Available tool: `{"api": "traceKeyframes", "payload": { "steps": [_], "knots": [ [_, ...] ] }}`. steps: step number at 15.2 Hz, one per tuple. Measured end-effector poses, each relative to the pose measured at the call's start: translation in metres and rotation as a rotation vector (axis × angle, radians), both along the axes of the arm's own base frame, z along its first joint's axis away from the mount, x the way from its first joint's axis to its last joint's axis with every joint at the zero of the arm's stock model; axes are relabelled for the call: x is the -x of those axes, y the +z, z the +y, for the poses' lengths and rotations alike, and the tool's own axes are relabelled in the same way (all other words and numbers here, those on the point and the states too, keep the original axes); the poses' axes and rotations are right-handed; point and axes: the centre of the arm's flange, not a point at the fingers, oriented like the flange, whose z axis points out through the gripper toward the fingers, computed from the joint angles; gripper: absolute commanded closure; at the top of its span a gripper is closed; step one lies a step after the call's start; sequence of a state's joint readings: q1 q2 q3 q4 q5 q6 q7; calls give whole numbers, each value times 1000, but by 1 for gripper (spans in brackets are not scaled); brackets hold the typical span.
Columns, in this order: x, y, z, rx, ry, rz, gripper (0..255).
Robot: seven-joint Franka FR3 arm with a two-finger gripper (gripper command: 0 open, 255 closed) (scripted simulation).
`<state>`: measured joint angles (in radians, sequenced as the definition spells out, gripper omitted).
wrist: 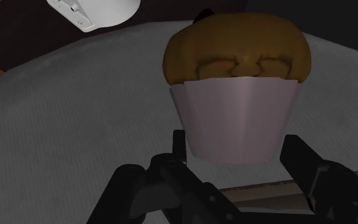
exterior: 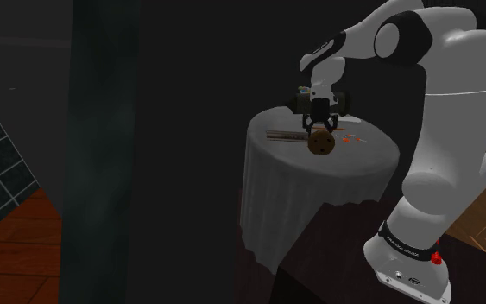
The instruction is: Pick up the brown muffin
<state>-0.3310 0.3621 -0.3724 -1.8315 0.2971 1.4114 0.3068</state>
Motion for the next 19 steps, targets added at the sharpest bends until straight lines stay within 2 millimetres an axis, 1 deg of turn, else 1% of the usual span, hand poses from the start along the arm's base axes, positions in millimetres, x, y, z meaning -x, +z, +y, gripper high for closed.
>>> {"api": "traceKeyframes", "payload": {
  "steps": [3,5,19],
  "knots": [
    [0,0,0,0,0,0,255],
    [1,5,0,0,0,1,255],
    [0,75,-1,0,0,1,255]
  ]
}}
